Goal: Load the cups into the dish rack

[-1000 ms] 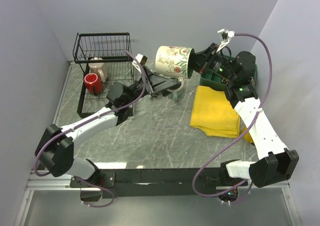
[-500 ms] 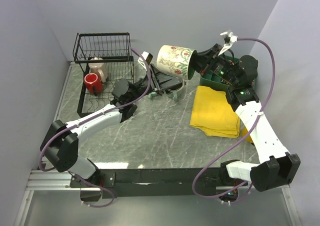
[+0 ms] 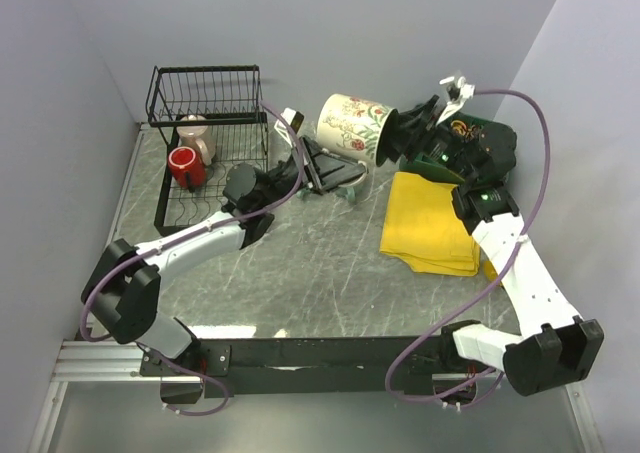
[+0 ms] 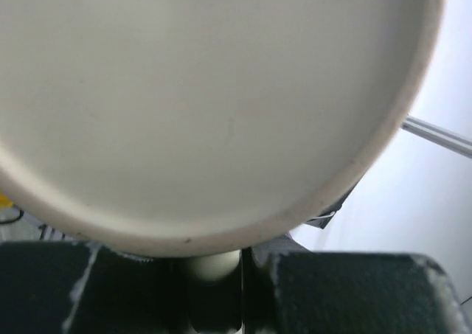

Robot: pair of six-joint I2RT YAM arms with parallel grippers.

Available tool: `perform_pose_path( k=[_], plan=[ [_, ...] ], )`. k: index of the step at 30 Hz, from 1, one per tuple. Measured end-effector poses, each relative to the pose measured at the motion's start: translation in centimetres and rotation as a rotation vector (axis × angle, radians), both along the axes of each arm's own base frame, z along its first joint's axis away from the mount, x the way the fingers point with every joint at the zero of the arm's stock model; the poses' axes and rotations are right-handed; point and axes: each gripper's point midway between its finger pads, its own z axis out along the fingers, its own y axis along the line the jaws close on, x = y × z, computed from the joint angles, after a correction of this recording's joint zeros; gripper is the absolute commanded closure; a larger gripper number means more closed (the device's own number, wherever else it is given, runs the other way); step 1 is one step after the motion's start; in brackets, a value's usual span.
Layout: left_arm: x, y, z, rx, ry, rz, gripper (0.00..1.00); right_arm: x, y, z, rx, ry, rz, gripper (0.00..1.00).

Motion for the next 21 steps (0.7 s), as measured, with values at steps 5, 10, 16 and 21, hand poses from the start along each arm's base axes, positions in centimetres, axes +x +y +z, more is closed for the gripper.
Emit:
perform_pose_path(
  k=[5,10,16,21],
  plan=[
    [0.2,0.8,-2.7,0.035,0.088,-0.013,0.99,-2.0,0.8,-1.5,-0.049,-0.033,0.074,0.06],
    [0.5,2.8,-5.1,0.059,0.161,0.005,0.99,-3.3,0.6,-3.4,-0.097,-0.047,0.108,0.0],
    [1.7,6.6,-6.8,0.075,0.22,0.111,0.99,-5.8,-0.4,-5.2,-0.172,-0.089,0.144,0.0],
    [3.0,11.0,-8.7,0.122,0.267,0.269,0.99,-7.6,-1.7,-7.9,-0.236,-0.083,0.133,0.0]
  ],
)
